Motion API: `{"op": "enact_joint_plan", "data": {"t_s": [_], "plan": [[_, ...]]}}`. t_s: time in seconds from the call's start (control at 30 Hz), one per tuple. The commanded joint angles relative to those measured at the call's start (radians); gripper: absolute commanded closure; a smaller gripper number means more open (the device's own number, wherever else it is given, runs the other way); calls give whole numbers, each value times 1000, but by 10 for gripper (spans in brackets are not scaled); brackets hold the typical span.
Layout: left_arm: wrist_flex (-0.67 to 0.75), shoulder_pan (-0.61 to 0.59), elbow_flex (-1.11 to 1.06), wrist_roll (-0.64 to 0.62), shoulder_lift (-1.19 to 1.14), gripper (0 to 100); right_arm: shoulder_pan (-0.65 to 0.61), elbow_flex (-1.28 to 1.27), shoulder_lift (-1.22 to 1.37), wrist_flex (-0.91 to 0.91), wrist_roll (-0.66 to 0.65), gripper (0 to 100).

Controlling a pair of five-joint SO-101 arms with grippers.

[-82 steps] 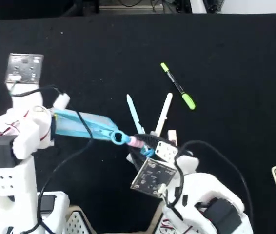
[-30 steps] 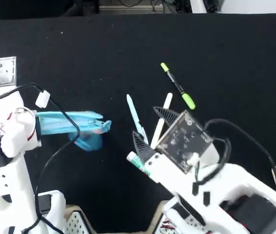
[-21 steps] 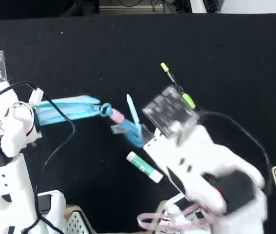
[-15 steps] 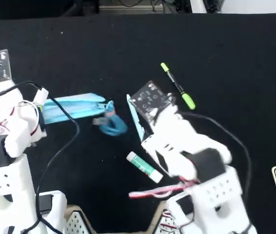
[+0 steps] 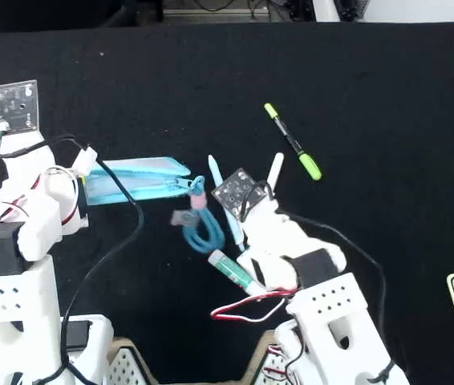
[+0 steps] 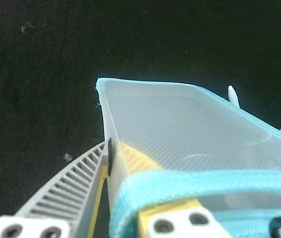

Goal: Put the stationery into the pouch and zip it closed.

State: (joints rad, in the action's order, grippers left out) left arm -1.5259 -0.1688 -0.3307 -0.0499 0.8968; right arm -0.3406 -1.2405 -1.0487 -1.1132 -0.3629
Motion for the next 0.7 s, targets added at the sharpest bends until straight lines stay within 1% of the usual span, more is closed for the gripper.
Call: {"op": "enact_joint_plan", "data": {"t_s": [0.0, 0.13, 0.3, 0.43, 0.67], "plan": [[20, -27, 30, 44, 11, 970, -12, -19, -19, 43, -9, 801], [48, -107, 1, 43, 12, 970, -89, -47, -19, 41, -9, 801], [43, -133, -13, 43, 17, 970, -158, -56, -18, 41, -9, 801], [43, -128, -13, 43, 17, 970, -164, -62, 42, 77, -51, 800], [43, -128, -13, 43, 17, 970, -164, -27, 260, 130, -58, 800]]}}
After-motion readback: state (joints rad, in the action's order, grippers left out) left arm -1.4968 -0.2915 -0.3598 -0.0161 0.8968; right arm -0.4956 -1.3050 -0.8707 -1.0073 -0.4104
